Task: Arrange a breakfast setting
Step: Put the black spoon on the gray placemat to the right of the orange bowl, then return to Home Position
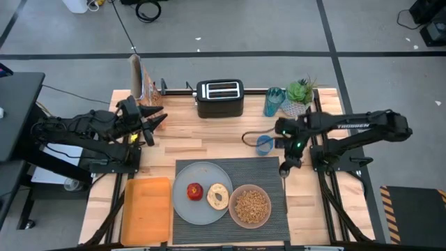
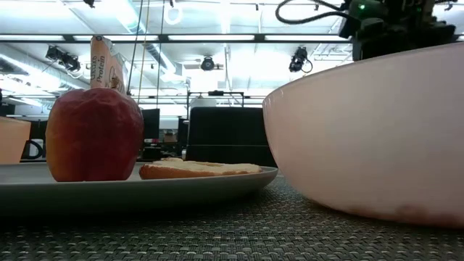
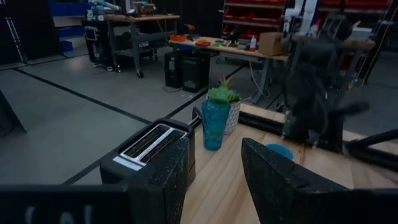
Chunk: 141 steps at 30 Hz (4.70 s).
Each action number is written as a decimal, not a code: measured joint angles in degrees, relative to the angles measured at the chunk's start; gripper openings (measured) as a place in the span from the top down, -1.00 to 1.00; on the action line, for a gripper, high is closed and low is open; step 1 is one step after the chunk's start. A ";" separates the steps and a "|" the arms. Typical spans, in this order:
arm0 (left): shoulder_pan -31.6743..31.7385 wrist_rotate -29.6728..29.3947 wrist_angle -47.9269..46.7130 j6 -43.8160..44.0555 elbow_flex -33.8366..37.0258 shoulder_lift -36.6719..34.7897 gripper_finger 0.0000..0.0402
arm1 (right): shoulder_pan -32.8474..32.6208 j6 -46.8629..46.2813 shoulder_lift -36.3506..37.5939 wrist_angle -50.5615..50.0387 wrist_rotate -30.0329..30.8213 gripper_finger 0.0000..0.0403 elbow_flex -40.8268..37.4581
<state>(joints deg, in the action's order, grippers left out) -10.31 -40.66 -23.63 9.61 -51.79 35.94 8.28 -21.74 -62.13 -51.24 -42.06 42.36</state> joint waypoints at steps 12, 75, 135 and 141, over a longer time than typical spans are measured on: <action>0.01 -0.01 2.25 -1.59 0.00 -0.09 0.23 | -11.97 -13.47 -0.96 30.16 7.82 0.89 -14.33; 0.02 -3.27 17.49 19.76 36.28 -35.79 0.66 | 27.46 -24.96 38.12 69.39 18.72 0.96 -39.70; -0.04 -1.89 23.60 -19.28 49.35 -30.33 0.75 | 12.30 -29.11 42.29 76.45 24.02 0.92 -41.84; -0.04 -1.89 23.77 -19.26 49.35 -30.34 0.75 | 12.30 -29.11 42.29 76.43 24.02 0.92 -41.84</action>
<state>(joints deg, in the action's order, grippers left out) -10.35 -42.54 0.14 -9.65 -2.44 5.61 20.58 -50.85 -19.84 25.19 -18.04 0.51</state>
